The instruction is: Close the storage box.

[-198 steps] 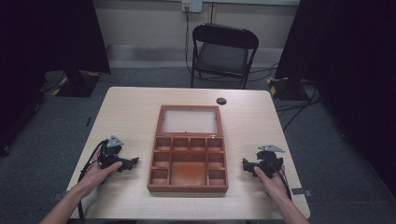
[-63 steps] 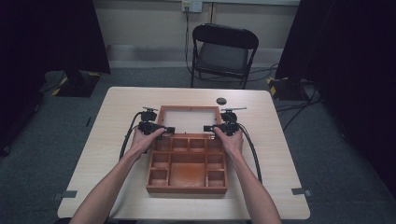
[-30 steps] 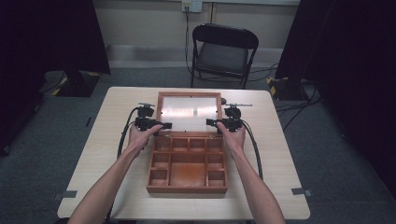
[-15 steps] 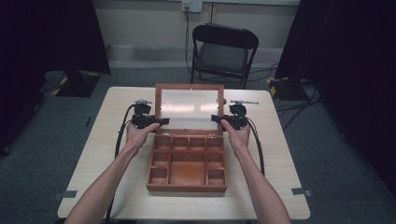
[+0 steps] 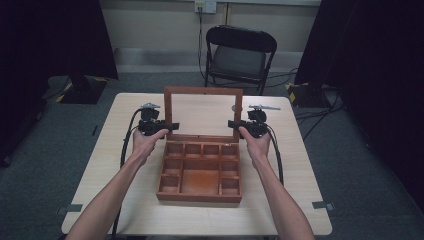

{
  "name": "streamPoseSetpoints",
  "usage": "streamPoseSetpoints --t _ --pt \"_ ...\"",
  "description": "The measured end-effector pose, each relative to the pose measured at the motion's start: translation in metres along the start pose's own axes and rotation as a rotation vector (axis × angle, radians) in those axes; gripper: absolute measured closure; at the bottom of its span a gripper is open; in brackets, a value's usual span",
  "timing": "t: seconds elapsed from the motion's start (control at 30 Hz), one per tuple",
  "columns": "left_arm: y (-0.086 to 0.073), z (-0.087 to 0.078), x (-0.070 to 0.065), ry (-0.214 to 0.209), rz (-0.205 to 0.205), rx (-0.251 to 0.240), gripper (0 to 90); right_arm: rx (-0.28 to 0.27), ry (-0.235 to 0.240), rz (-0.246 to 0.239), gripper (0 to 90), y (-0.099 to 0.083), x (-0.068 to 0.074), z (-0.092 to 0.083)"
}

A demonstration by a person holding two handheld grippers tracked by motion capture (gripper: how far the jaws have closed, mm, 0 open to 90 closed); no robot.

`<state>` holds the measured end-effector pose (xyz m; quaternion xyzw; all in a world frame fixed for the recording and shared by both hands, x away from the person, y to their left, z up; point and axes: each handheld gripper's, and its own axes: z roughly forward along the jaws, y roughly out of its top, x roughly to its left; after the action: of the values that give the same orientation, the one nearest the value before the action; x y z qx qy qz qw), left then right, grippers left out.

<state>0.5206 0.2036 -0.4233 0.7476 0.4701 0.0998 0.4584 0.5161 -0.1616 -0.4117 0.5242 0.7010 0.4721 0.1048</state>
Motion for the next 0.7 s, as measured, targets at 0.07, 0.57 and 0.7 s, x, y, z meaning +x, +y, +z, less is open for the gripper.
streamPoseSetpoints --t 0.07,0.57,0.7 --pt "0.0 -0.001 0.0 -0.001 -0.002 -0.005 49.1 -0.003 0.003 0.004 51.4 0.001 0.0 0.0" --pt "-0.007 -0.015 -0.003 -0.011 0.027 -0.032 49.1 -0.02 0.008 -0.036 47.5 0.0 0.012 -0.007" --pt "-0.008 -0.02 -0.008 -0.015 0.042 -0.04 48.3 -0.01 0.021 -0.044 43.5 -0.001 0.014 -0.011"
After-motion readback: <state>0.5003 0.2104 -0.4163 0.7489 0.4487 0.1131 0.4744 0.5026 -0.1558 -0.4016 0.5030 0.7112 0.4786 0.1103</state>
